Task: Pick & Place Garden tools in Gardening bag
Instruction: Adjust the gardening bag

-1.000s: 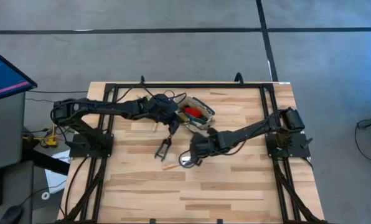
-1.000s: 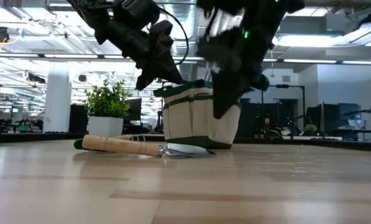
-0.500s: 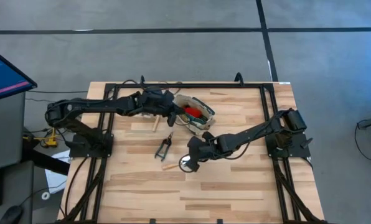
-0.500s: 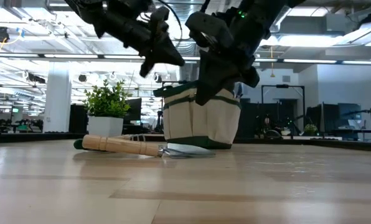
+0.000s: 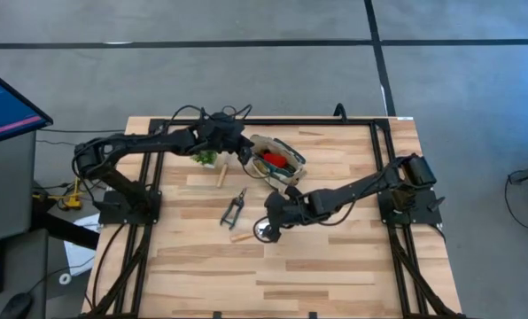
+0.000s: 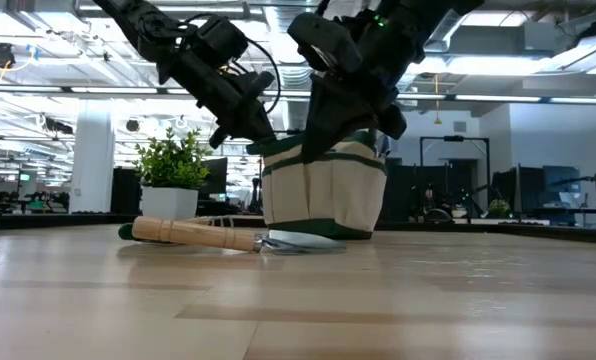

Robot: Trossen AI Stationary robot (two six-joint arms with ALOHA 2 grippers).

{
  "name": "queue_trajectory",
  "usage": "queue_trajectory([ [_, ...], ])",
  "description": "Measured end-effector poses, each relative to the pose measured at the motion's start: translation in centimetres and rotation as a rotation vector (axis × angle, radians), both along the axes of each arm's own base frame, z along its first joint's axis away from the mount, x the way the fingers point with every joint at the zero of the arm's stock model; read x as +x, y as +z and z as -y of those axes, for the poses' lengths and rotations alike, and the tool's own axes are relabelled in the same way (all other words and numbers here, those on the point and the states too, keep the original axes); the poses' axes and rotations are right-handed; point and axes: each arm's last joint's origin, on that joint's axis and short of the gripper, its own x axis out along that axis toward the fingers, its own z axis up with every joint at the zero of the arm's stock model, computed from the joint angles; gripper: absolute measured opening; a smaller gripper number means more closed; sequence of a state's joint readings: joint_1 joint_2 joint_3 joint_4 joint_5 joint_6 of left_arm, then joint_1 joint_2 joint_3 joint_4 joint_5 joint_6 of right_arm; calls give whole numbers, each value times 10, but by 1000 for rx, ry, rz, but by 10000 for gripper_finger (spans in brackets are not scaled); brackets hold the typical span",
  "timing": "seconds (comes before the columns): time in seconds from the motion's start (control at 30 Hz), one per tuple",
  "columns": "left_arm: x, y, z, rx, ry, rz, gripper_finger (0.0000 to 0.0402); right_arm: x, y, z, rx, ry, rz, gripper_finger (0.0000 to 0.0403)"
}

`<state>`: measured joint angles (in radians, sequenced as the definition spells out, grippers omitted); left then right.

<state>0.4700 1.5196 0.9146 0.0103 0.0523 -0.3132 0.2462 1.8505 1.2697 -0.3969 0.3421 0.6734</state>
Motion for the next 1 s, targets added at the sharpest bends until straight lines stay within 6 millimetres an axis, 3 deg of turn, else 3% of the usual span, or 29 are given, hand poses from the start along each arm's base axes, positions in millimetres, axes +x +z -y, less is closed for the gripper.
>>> queue_trajectory([
  [0.23,-3,1,-8,13,-2,12,1,0,0,3,-25,-18,2,0],
  [0.43,-3,1,-8,9,-7,11,1,3,0,21,-86,-44,-7,0],
  [0.77,-3,-6,4,-46,-58,-59,1,8,-1,53,-98,-85,-21,0],
  [1.0,-1,-7,12,-55,-82,-80,1,-2,-7,57,-107,-107,-145,0],
])
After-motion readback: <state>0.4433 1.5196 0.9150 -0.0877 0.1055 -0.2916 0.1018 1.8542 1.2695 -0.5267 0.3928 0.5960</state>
